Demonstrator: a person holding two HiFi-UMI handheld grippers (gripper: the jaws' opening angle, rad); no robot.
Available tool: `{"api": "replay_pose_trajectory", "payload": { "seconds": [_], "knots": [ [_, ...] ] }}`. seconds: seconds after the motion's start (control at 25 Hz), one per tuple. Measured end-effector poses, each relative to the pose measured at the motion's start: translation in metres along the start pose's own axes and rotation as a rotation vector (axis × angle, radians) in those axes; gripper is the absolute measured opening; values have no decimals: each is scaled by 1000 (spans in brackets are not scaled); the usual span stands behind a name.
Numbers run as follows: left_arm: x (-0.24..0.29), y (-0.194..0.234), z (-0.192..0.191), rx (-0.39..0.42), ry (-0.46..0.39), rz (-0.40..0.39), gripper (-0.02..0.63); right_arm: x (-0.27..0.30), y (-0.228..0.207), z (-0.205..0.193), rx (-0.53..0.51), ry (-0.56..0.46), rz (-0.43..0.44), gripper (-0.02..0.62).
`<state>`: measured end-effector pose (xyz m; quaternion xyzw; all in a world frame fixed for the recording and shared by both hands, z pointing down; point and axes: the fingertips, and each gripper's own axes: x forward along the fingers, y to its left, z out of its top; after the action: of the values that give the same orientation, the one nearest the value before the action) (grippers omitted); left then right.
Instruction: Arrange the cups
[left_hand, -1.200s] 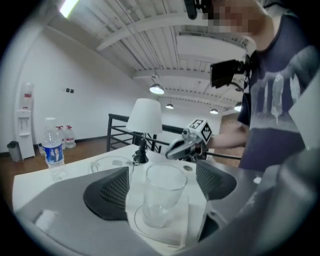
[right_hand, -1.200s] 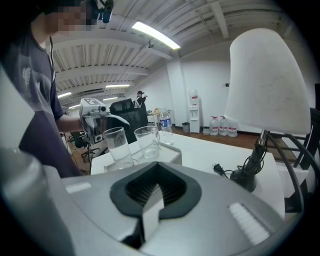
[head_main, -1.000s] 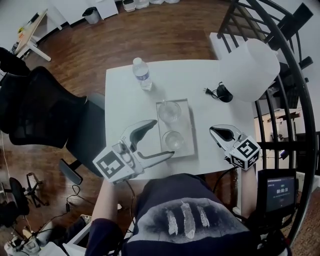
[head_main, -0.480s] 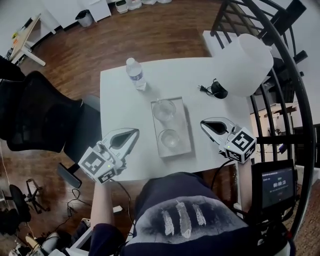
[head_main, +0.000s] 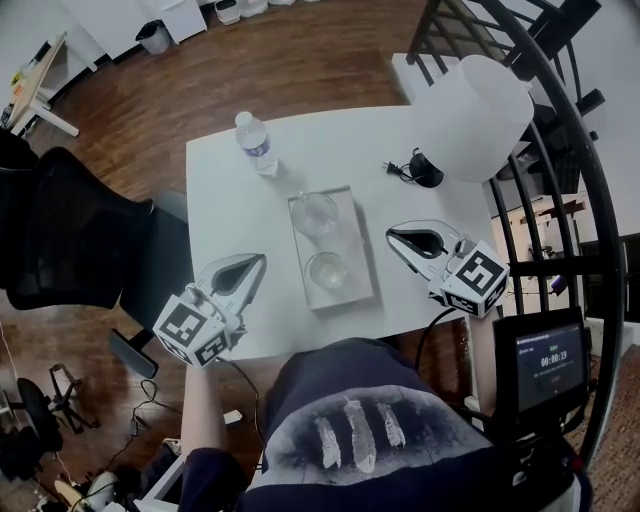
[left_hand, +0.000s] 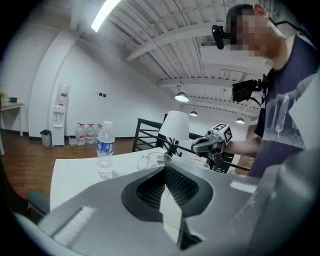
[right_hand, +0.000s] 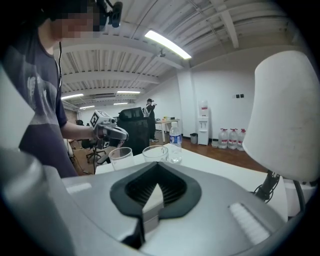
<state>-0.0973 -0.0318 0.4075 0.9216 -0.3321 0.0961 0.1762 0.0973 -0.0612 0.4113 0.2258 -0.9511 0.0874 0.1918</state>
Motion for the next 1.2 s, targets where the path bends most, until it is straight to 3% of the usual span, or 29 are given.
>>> {"api": "replay_pose_trajectory", "payload": {
  "seconds": [1.2],
  "knots": [
    [9, -10, -9, 37, 57, 6, 14, -3, -4, 4, -1, -34, -36, 2]
  ]
}}
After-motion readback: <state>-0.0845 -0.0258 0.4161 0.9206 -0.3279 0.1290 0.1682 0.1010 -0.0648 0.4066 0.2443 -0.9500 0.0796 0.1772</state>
